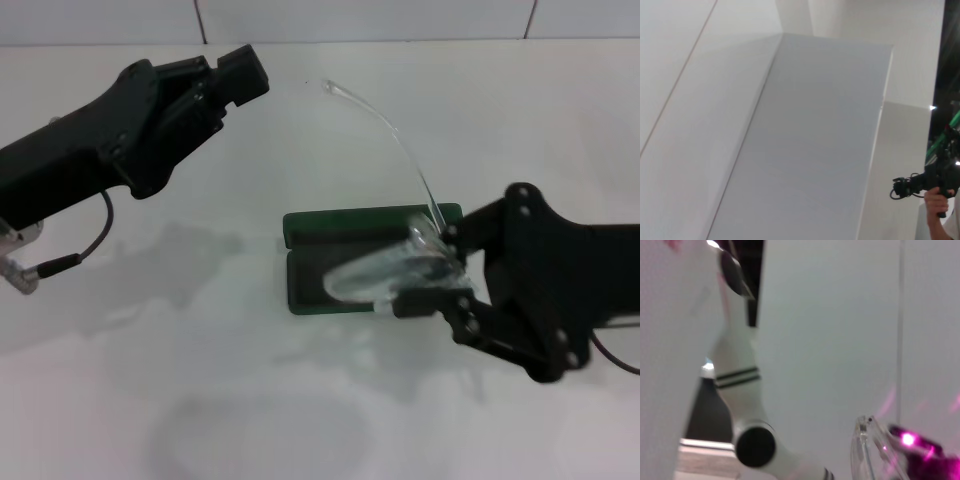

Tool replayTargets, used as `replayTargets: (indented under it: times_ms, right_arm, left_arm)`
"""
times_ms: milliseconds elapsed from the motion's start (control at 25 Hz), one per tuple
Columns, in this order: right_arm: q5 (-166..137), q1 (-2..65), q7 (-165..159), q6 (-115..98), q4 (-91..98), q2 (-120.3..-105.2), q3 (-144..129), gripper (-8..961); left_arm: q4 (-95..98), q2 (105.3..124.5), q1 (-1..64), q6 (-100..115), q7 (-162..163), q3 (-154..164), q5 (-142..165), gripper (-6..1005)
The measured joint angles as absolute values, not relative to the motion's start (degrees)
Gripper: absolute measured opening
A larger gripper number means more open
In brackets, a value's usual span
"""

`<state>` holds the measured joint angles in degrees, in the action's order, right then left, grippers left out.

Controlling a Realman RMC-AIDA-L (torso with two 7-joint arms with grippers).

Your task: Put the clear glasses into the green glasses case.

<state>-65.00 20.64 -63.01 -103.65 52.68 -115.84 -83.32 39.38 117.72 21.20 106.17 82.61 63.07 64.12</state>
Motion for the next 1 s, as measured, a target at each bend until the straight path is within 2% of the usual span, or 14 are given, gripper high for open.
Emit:
replayTargets:
  times_ms: [480, 600, 800, 1000]
  right_arm:
    - [-60.0, 19.4, -54.0, -116.2, 53.0, -115.84, -83.3, 121]
    - [-59.9, 19.9, -53.9, -116.3, 53.0, -115.87, -83.4, 121]
    - [-60.1, 21.6, -53.9, -115.5, 52.4, -115.97, -83.8, 121]
    - [-60.2, 23.6, -53.5, -115.3, 50.5, -116.11, -84.1, 122]
  left_arm:
    - [39.2, 117.42, 20.6, 105.8, 83.2, 62.2, 65.2, 56]
    - [39.2, 117.67, 21.2, 105.8, 83.4, 62.3, 65.7, 57]
    - [39.2, 119.14, 24.2, 105.8, 84.1, 62.8, 68.4, 57]
    - [38.8, 119.53, 26.4, 105.8, 84.5, 64.2, 69.2, 58]
